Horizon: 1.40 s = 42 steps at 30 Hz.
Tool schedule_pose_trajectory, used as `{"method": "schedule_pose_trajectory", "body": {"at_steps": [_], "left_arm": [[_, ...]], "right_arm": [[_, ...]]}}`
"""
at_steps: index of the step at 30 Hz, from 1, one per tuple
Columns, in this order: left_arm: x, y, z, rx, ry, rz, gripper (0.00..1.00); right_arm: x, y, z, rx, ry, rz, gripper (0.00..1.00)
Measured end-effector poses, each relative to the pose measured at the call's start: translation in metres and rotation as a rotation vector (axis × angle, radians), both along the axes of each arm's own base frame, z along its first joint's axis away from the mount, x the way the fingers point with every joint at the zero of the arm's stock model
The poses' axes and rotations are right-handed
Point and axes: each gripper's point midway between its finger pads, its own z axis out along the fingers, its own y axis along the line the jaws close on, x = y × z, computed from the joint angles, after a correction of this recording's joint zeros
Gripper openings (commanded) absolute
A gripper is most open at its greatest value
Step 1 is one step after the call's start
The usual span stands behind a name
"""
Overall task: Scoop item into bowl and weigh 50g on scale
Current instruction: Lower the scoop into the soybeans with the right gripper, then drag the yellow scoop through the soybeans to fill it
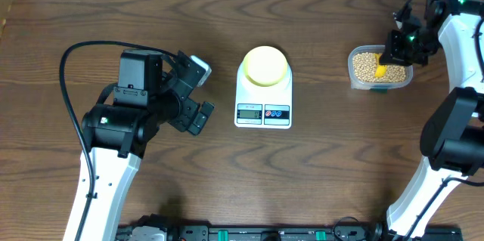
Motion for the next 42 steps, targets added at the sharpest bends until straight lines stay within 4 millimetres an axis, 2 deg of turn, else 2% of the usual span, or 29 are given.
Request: {"method": "schedule_pose_trajectory", "body": {"at_steps": [8, 14, 27, 32, 42], "left_arm": [[0.0, 0.0, 0.0, 0.0, 0.0, 0.0, 0.97], [0.0, 0.0, 0.0, 0.0, 0.0, 0.0, 0.98], [0.0, 0.0, 0.0, 0.0, 0.0, 0.0, 0.98], [0.0, 0.0, 0.0, 0.0, 0.0, 0.0, 0.98], [0.0, 0.0, 0.0, 0.0, 0.0, 0.0, 0.98]], "right_arm": [[0.001, 0.009, -0.003, 0.056, 0.006, 0.005, 0.01], [-0.001, 0.003, -0.003, 0.1, 0.011, -0.021, 0.01], [-0.007, -0.03, 0.01, 0.294, -0.028, -0.122, 0.01], [-0.015, -0.044, 0.016, 0.353, -0.034, -0.156, 0.01], [-0.021, -0.072, 0.034, 0.488, -0.104, -0.233, 0.01]]}}
